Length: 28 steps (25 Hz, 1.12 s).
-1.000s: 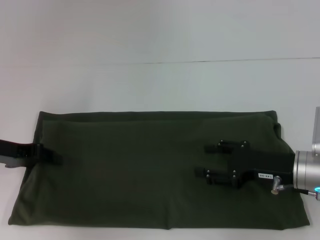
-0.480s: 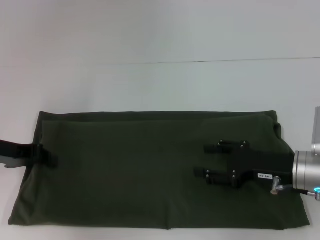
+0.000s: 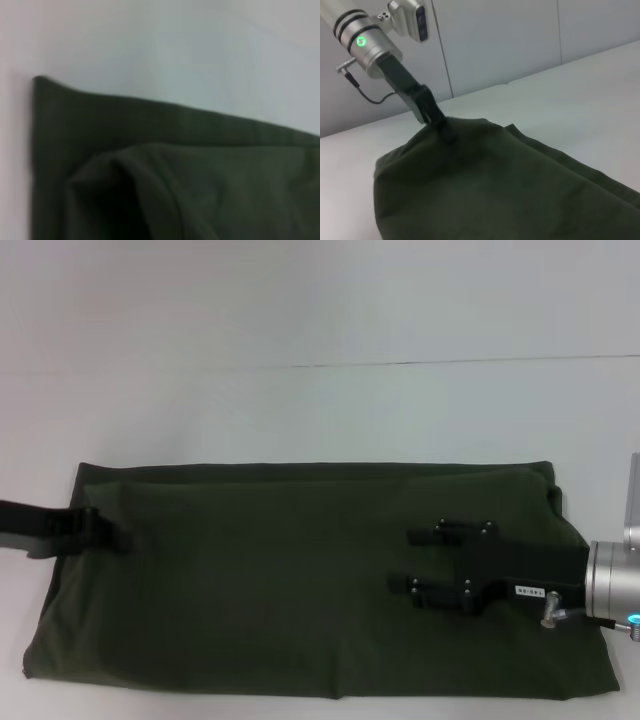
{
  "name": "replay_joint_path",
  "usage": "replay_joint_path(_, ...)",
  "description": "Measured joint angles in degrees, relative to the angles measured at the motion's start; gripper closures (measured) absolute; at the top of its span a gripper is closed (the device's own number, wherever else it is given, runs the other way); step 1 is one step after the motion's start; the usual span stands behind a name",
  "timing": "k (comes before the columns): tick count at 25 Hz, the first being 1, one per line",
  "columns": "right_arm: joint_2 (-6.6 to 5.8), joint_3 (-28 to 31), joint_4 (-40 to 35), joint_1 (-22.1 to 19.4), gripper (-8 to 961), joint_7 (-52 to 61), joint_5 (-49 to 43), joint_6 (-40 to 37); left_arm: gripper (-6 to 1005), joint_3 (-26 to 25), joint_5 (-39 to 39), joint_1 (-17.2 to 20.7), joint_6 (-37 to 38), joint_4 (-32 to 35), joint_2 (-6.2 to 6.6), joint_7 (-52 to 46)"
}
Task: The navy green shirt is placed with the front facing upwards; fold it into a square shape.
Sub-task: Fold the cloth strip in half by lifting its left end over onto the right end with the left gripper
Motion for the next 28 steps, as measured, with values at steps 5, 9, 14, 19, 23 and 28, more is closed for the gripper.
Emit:
replay_joint_path(5,0.00,0.0,0.0,0.0,203,0.0,0.0,0.0,937,0.3,-1.0,0.1,0.4,1.1,-0.48,-0.1)
replay_joint_path(9,0.00,0.0,0.0,0.0,204,0.0,0.0,0.0,937,0.5,-0.5,0.2,-0.8,1.1,-0.59,-0.5)
replay_joint_path(14,0.00,0.0,-0.1,0.0,204,0.0,0.0,0.0,938,0.3,0.2,0.9,-1.9,1.5,-0.39,-1.2)
replay_joint_path(19,0.00,0.0,-0.2,0.2,204,0.0,0.0,0.0,937,0.4,3.5,1.5,-2.2,3.7,-0.57,-2.5)
replay_joint_path(23,-0.01,0.0,-0.3,0.3,203,0.0,0.0,0.0,926,0.5,4.2,1.9,-2.6,4.6,-0.77,-2.9)
replay_joint_path(28,-0.07,0.0,-0.4,0.4,203,0.0,0.0,-0.1,898,0.5,4.3,1.9,-2.9,4.7,-0.83,-3.4)
